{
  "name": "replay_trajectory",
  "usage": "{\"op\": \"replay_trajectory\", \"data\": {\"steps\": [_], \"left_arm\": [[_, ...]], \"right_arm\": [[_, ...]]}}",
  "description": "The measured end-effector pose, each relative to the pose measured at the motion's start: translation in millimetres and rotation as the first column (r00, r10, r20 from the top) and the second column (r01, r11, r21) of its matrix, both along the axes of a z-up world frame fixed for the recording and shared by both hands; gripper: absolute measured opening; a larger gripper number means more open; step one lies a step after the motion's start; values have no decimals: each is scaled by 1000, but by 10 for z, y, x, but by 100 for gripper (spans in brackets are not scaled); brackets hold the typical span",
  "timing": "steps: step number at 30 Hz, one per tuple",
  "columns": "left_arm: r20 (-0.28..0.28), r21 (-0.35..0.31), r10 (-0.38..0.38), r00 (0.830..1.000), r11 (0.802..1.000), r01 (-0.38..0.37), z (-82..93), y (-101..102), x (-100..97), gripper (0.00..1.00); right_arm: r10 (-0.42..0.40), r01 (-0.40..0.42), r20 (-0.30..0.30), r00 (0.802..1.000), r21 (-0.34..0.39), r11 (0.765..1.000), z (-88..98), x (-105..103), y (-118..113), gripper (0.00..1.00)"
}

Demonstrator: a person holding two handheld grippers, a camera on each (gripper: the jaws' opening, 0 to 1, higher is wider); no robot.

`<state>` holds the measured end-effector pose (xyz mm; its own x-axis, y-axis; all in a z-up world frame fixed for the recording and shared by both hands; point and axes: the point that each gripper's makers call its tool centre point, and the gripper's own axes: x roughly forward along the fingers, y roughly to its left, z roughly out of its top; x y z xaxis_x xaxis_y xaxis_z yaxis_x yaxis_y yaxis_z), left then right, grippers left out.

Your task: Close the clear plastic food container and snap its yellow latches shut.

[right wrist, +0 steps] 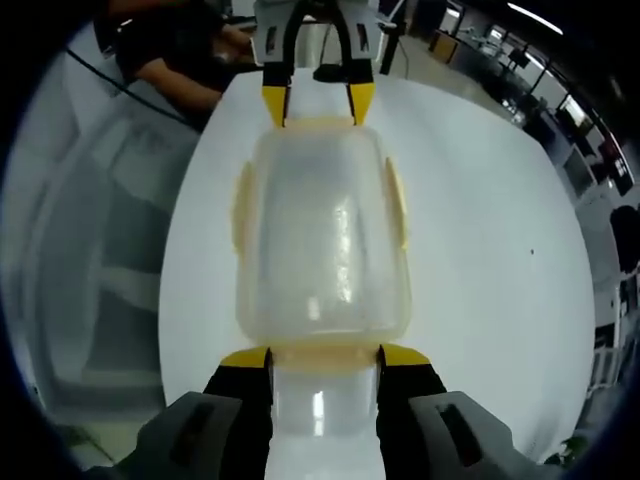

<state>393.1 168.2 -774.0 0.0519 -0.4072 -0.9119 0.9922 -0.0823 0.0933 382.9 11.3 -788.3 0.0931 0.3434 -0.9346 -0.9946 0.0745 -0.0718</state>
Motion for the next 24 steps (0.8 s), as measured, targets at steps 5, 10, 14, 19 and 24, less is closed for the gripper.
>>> {"op": "replay_trajectory", "data": {"steps": [5,10,14,19,24], "left_arm": [[-1,-2,-14,1000,1000,14,-6,-111,-9,39],[-3,-2,-21,1000,1000,21,-14,-214,-7,39],[-1,-5,-29,1000,1000,29,-1,-299,0,39],[1,-4,-37,999,999,37,16,-392,4,39],[2,-7,-45,999,999,45,25,-494,8,39]], "right_arm": [[-12,12,-4,1000,0,1000,-5,-27,-93,39],[-24,24,-2,1000,-5,1000,-1,-39,-202,39],[-33,33,-2,999,-7,999,9,-44,-289,39],[-40,40,1,999,-7,999,29,-51,-385,39],[-47,47,2,999,-7,999,34,-51,-482,39]]}}
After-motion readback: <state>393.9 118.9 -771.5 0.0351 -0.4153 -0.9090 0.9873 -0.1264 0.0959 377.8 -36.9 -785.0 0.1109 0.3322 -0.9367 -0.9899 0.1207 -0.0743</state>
